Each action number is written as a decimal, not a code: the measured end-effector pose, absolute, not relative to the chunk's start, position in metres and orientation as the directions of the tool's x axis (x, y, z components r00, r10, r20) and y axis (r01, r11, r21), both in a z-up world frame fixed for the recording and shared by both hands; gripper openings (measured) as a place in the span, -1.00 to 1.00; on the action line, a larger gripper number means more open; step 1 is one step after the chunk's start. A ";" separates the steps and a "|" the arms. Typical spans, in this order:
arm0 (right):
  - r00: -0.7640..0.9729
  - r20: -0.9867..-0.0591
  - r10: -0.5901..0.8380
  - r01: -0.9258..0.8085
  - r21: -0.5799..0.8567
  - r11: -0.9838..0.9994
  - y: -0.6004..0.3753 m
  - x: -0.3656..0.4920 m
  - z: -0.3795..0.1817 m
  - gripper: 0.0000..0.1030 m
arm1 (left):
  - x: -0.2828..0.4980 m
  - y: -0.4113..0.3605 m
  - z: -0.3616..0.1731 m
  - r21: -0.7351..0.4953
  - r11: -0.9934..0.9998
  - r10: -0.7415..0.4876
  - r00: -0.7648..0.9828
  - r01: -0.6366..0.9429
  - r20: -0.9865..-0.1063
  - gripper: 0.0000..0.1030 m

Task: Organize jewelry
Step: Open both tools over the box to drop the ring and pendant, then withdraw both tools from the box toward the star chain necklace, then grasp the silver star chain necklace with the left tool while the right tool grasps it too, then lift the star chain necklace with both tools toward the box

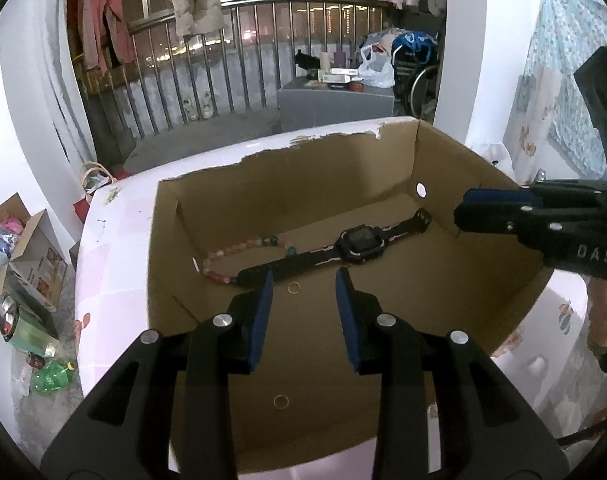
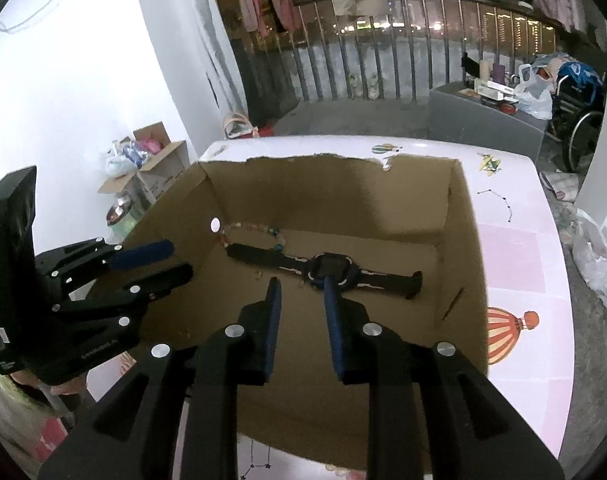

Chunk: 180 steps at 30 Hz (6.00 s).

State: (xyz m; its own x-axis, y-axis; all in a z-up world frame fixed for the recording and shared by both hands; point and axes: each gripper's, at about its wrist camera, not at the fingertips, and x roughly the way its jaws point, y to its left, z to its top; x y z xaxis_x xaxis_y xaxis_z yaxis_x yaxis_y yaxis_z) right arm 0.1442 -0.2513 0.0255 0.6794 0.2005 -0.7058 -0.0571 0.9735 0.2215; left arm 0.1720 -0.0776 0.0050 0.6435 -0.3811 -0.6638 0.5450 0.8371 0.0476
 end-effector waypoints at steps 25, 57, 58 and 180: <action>0.760 -0.588 0.276 -0.199 0.193 0.961 -0.244 0.034 0.041 -0.34 | 0.065 -0.018 0.028 -0.039 0.746 -0.583 0.624 0.665 -0.520 -0.30; 0.605 -0.735 0.307 -0.323 0.126 0.938 -0.209 0.057 -0.053 -0.59 | 0.068 -0.097 -0.086 0.082 0.621 -0.520 0.488 0.780 -0.701 -0.74; 0.603 -0.737 0.305 -0.325 0.122 0.938 -0.206 0.059 -0.053 -0.59 | 0.070 -0.099 -0.087 0.088 0.618 -0.516 0.487 0.782 -0.705 -0.74; 0.721 -0.614 0.322 -0.300 0.142 0.943 -0.210 0.020 0.025 -0.90 | 0.046 -0.060 0.009 0.031 0.679 -0.595 0.575 0.733 -0.562 -0.93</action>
State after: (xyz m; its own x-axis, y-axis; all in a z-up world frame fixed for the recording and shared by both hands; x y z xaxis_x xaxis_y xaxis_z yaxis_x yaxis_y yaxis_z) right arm 0.0202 -0.2096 0.0248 0.7208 0.3216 -0.6140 -0.3001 0.9433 0.1418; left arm 0.0460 -0.0597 0.0094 0.5750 -0.5946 -0.5620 0.7332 0.6793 0.0314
